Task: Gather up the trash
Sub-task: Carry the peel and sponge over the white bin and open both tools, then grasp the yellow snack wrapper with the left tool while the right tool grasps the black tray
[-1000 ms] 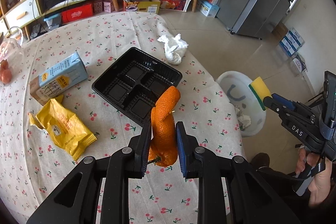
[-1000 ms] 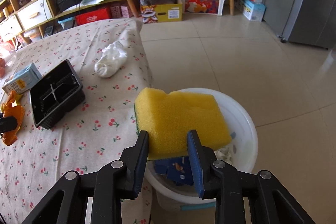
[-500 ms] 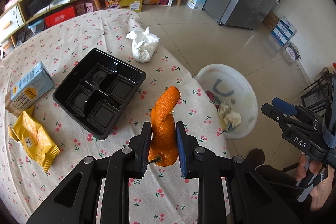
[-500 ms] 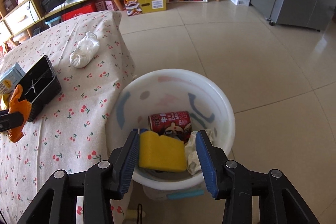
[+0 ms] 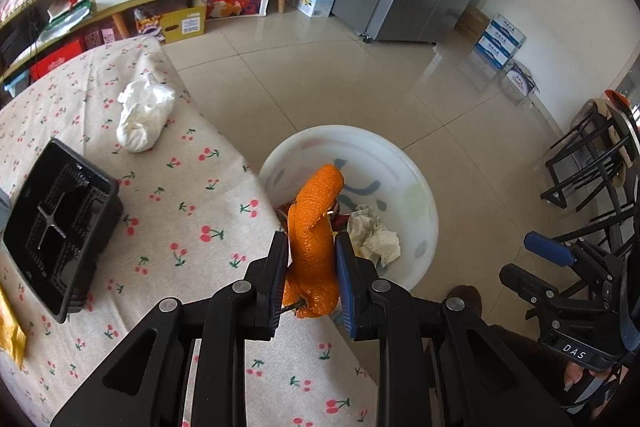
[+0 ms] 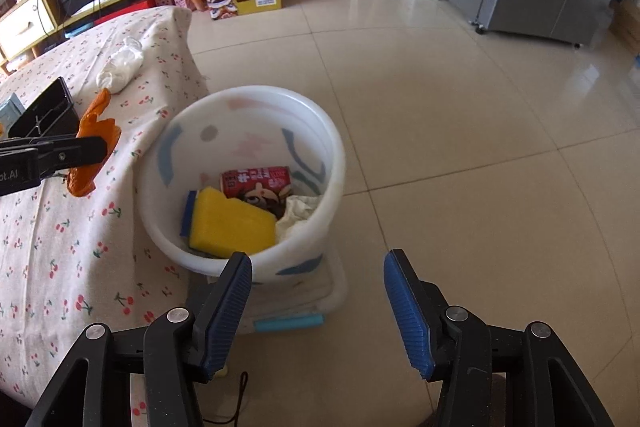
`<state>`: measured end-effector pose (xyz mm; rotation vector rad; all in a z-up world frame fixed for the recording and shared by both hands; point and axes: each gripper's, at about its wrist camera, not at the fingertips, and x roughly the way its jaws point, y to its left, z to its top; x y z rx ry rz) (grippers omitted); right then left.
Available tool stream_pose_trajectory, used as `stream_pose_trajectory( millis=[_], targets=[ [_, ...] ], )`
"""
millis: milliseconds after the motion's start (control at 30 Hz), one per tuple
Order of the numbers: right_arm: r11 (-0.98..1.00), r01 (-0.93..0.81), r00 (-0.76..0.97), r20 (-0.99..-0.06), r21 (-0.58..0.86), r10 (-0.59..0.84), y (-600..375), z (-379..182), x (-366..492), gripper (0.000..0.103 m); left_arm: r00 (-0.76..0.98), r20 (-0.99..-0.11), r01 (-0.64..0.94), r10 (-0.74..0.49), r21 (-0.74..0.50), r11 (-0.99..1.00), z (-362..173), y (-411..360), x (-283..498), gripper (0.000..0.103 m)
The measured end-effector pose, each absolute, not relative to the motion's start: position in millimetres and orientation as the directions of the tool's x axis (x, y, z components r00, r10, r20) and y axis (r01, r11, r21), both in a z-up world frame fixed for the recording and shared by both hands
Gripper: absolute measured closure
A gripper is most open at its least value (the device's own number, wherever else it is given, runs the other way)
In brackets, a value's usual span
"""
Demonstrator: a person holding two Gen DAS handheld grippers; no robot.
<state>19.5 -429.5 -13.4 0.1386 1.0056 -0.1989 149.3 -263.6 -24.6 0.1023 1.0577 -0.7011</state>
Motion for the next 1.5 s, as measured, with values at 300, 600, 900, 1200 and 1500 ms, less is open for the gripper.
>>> stream_pose_trajectory(
  millis=[300,600,900,1200,1500],
  targets=[
    [0.966,0.258,0.498,-0.857,0.001,-0.132,-451.8,-17.6,2.5,0.044,0.328,-0.789,0.597,-0.519,-0.253,0.761,-31.6,-278.1,152.4,0.031],
    [0.967,0.254,0.521,-0.844,0.009,-0.129,-447.2,-9.6,1.8,0.039,0.415,-0.809,0.557,-0.416,-0.135,0.819,-23.4,-260.7,145.3,0.007],
    [0.975,0.222,0.557,-0.823,0.018,-0.111,-426.4,3.3,12.4,0.034,0.428,-0.828,0.509,-0.362,-0.110,0.854,-16.3,-222.9,147.9,0.007],
    [0.983,0.176,0.601,-0.797,0.049,-0.068,-392.6,16.1,34.5,0.030,0.451,-0.840,0.439,-0.300,-0.084,0.895,-5.9,-169.0,149.9,0.007],
    [0.994,0.099,0.616,-0.787,0.045,-0.026,-348.8,15.1,60.3,0.024,0.449,-0.873,0.312,-0.193,-0.049,0.949,-3.5,-93.7,163.8,0.007]
  ],
)
